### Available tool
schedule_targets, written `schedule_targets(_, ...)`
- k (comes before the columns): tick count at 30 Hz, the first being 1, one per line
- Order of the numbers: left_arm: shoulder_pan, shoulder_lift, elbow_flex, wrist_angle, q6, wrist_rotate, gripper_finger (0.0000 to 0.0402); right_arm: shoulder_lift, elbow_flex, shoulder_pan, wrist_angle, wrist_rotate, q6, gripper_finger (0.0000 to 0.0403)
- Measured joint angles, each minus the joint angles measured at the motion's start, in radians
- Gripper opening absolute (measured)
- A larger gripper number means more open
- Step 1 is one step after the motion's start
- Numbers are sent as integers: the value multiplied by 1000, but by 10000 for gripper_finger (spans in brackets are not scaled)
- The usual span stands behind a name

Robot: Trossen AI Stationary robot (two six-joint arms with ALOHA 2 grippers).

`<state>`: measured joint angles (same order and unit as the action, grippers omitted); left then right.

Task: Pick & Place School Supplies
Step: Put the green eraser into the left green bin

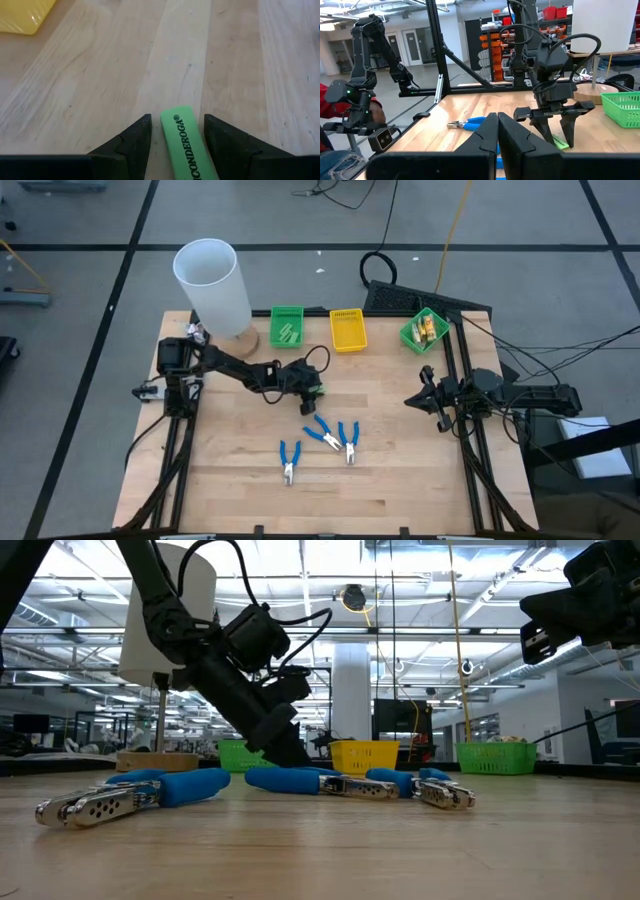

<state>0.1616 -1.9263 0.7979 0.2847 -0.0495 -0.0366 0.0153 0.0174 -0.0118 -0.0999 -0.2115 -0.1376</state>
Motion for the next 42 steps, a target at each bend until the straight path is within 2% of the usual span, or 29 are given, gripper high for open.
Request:
schedule_targets(4,-5,0,0,-10,-5,4,186,0,0,0,0,0,0,4)
schedule_targets(13,-54,2,0,-28,-15,96,186,0,0,0,0,0,0,4)
schedule_targets(23,-74,105,-6,-193,-46,116,186,0,0,0,0,0,0,4)
schedule_targets(42,-75,111,-5,-171,-93,173,186,0,0,0,0,0,0,4)
